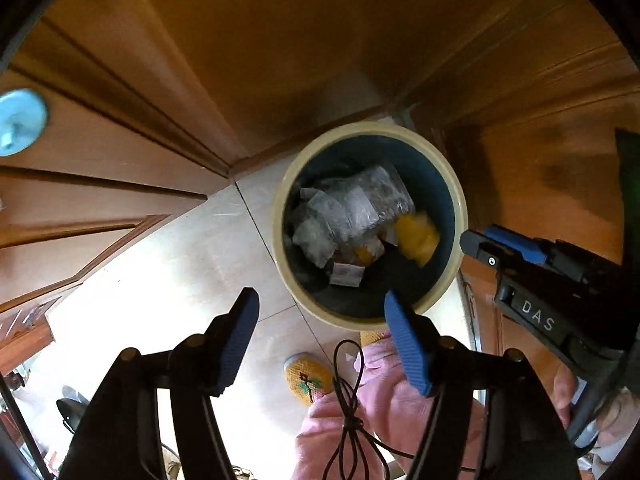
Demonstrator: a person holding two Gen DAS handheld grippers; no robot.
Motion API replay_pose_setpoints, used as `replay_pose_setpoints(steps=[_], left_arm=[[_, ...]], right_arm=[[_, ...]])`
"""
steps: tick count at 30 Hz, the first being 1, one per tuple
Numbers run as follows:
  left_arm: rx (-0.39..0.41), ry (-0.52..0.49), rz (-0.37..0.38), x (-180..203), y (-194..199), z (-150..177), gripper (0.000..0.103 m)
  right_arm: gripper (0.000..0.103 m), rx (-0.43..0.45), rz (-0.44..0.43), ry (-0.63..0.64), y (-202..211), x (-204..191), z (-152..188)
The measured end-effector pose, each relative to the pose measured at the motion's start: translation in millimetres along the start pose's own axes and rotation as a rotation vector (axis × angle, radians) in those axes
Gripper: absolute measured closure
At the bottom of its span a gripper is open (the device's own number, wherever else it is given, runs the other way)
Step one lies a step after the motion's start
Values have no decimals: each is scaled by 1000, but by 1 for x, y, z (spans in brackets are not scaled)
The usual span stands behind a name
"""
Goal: Collect trash
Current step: 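Carry the tray and snack bag down to the trash bin and open both tools, then raise both tools back toward the countertop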
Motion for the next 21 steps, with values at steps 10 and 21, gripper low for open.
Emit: replay_pose_setpoints(steps=[10,21], left_arm=[[39,15,-3,1,74,31,39],[207,-113,-28,37,236,68,39]], right_arm=[[74,9,-6,-2,53,-10,18],[74,138,-74,31,209,-38,46]])
Point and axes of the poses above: each gripper's, at about its wrist camera, not at the fingertips, and y roughly against the way its jaws point, x to its right, z to its underside, the point moved 1 cm from there along -y, roughly the way its jaws point, and after that the axes turned 3 degrees about -y, right-handed, at the moved point
